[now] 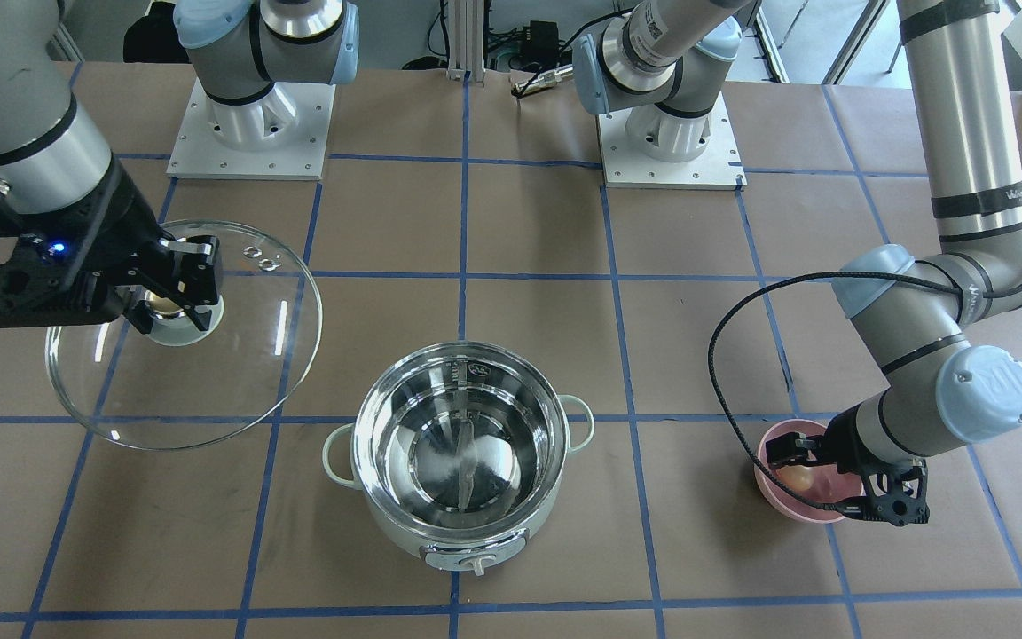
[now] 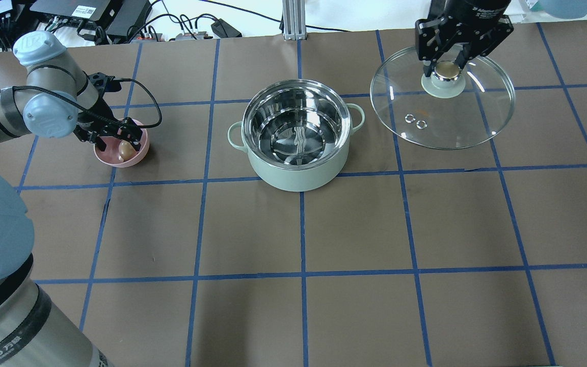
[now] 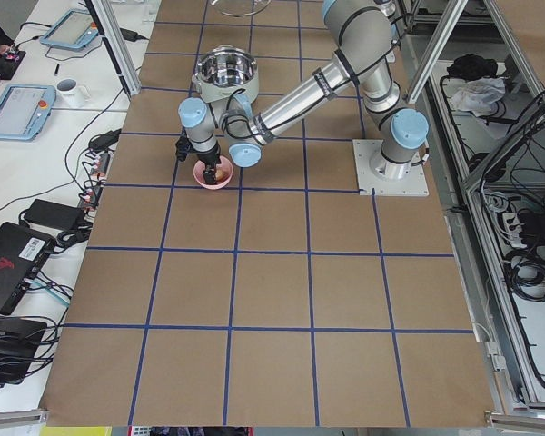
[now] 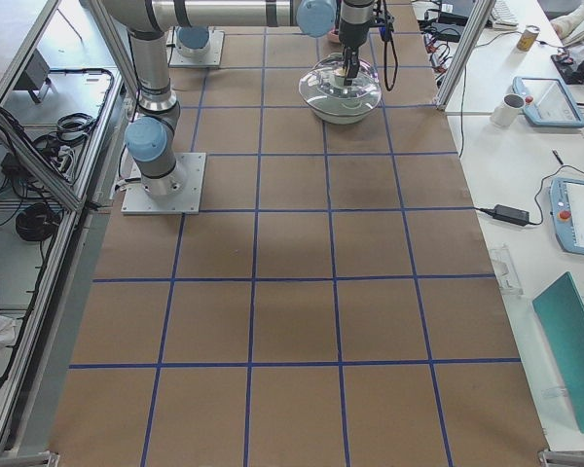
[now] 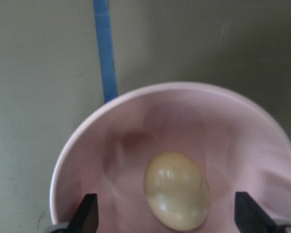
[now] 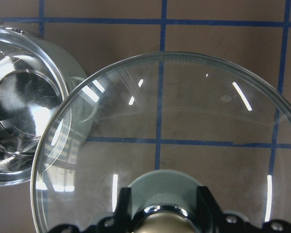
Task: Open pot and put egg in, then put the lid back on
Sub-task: 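Lift the glass lid off and set it beyond the pot with the right gripper, then grasp the beige egg in the pink bowl with the left gripper and lift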
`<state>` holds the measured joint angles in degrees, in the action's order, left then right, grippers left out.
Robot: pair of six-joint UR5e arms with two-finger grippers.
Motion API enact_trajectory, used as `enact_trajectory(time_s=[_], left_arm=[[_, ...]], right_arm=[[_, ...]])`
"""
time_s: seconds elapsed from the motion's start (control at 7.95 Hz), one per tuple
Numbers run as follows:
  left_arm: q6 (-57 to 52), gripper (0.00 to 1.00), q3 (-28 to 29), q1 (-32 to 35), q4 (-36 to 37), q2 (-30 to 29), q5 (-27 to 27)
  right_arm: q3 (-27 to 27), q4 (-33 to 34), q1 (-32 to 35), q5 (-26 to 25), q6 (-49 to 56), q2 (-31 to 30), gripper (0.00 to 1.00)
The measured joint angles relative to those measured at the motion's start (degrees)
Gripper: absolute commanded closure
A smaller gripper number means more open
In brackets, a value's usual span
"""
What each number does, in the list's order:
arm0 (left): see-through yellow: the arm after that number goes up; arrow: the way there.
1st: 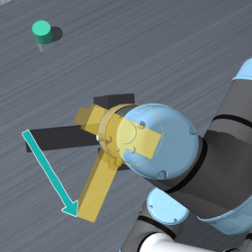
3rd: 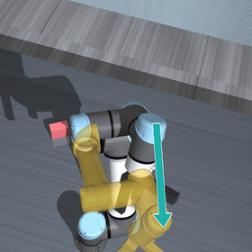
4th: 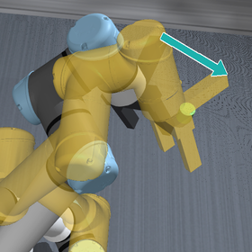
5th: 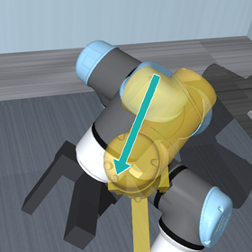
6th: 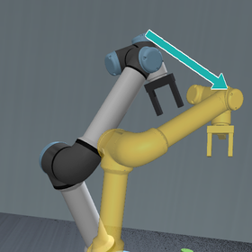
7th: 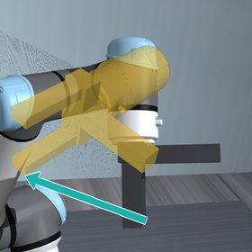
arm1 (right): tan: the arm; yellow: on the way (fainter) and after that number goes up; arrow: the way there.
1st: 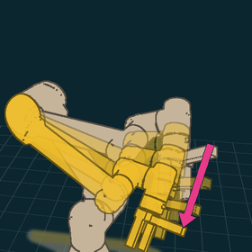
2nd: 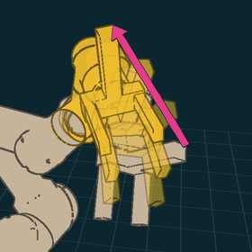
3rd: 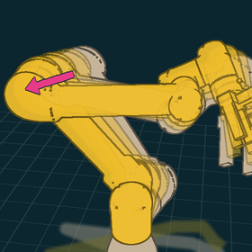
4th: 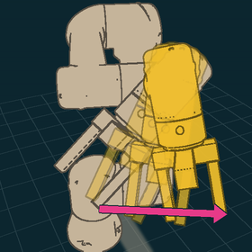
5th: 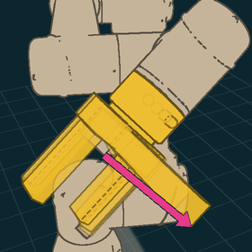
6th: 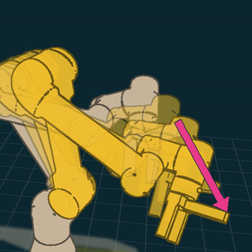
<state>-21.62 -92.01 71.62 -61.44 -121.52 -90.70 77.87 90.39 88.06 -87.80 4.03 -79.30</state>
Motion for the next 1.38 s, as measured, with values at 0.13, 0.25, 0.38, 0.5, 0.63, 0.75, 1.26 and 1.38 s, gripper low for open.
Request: enact_trajectory(time_s=[0.13,0.25,0.38,0.5,0.63,0.75,1.26,1.38], left_arm=[[0.0,0.0,0.0,0.0,0.0,-0.3,0.0],[0.0,0.0,0.0,0.0,0.1,-0.6,0.1],[0.0,0.1,0.0,0.0,0.1,-0.8,0.1],[0.0,0.31,0.0,0.0,0.1,-0.9,0.1],[0.0,0.49,0.0,0.0,0.1,-0.9,0.5],[0.0,0.56,0.0,0.0,0.1,-0.9,0.8],[0.1,0.6,0.1,0.0,0.2,-0.9,1.0],[0.1,0.6,0.2,0.0,0.1,-0.9,1.0]], right_arm=[[0.4,-0.5,-1.0,-0.3,0.9,-0.4,1.0],[0.9,-0.7,-1.5,-0.4,1.3,-0.7,1.0],[1.2,-0.7,-1.7,-0.5,1.4,-1.0,1.0],[1.3,-0.5,-1.8,-0.5,1.5,-1.1,1.0],[1.4,-0.4,-1.8,-0.6,1.6,-1.2,1.0],[1.4,-0.3,-1.8,-0.6,1.7,-1.2,1.0],[1.9,-0.7,-2.2,-1.0,3.3,-1.3,1.0],[2.1,-0.8,-2.6,-1.0,3.7,-1.3,1.0]])
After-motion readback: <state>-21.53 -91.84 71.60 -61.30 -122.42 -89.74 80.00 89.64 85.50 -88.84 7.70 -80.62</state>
